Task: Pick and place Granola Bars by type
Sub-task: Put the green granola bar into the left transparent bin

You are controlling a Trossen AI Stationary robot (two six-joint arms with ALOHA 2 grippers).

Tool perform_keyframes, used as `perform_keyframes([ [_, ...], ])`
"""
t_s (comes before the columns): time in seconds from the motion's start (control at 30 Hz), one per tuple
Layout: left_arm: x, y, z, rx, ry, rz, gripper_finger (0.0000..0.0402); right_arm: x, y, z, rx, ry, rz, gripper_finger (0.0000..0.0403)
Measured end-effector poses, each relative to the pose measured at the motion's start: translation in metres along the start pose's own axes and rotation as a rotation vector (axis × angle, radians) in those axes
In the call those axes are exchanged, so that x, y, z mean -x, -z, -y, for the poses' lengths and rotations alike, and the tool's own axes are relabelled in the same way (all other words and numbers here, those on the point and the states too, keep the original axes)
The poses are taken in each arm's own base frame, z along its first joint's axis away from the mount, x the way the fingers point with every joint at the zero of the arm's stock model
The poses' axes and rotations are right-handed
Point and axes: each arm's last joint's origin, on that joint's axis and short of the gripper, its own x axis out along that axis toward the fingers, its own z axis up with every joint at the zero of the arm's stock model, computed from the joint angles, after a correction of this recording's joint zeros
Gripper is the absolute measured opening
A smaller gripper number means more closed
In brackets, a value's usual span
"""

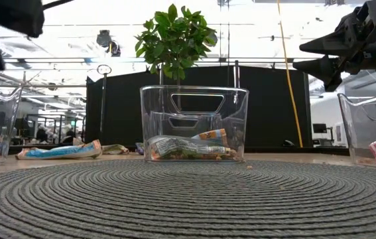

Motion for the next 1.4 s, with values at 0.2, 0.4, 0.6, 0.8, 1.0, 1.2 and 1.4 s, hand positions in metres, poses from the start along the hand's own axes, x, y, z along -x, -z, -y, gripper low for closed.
perform_keyframes([
  [0.2, 0.037, -0.026, -0.014, 0.049, 0.086, 0.153, 0.0228, 0.0, 0.0, 0.0, 0.0, 0.0, 0.0, 0.0233],
  [0.4, 0.063, -0.052, -0.032, 0.096, 0.089, 0.351, 0.0213, 0.0, 0.0, 0.0, 0.0, 0.0, 0.0, 0.0233],
  [0.6, 0.079, -0.084, -0.045, -0.002, 0.11, 0.567, 0.0194, 0.0, 0.0, 0.0, 0.0, 0.0, 0.0, 0.0233],
  [0.8, 0.089, -0.108, -0.061, 0.072, 0.123, 0.707, 0.0187, 0.0, 0.0, 0.0, 0.0, -0.001, 0.0, 0.0233],
  [1.0, 0.084, -0.134, -0.087, 0.151, 0.015, 0.755, 0.0186, 0.0, 0.0, 0.0, 0.0, 0.0, 0.0, 0.0233],
  [1.2, 0.081, -0.156, -0.116, 0.449, -0.126, 0.809, 0.0186, 0.0, 0.0, 0.0, 0.0, 0.0, 0.0, 0.0233],
  [1.4, 0.084, -0.19, -0.132, 0.554, -0.229, 0.837, 0.0186, 0.0, 0.0, 0.0, 0.001, 0.001, -0.002, 0.0233],
])
